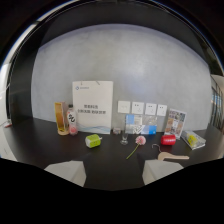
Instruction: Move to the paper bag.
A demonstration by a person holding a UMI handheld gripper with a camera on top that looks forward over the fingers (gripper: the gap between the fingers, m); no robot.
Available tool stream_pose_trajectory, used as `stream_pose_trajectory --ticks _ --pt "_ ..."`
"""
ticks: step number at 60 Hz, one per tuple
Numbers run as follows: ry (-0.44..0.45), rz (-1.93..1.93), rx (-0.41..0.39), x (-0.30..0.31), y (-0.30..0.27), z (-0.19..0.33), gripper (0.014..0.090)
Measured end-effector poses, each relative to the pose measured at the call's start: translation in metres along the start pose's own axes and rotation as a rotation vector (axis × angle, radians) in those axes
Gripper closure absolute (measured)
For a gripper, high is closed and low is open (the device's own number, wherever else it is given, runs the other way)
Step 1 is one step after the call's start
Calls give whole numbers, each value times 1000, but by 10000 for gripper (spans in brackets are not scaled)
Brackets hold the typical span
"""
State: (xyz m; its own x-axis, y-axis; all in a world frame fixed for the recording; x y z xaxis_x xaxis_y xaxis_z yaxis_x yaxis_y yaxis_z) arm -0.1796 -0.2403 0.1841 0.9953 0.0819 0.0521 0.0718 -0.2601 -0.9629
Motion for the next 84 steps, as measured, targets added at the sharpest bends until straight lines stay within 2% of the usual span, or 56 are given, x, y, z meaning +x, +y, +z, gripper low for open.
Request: stream_pose_trajectory --ticks 20,33,46,54,66,75,84 --pt "11 13 -25 -38 5 8 192" --pt "6 -13 9 -70 -23 45 191" --pt "-22 -3 51 -106 -67 121 186" --pt "0 4 73 -115 -94 184 189" --pt "14 13 25 -125 -106 274 194" --pt "34 10 2 -121 -102 317 189" --pt "39 5 -13 -120 -99 338 188"
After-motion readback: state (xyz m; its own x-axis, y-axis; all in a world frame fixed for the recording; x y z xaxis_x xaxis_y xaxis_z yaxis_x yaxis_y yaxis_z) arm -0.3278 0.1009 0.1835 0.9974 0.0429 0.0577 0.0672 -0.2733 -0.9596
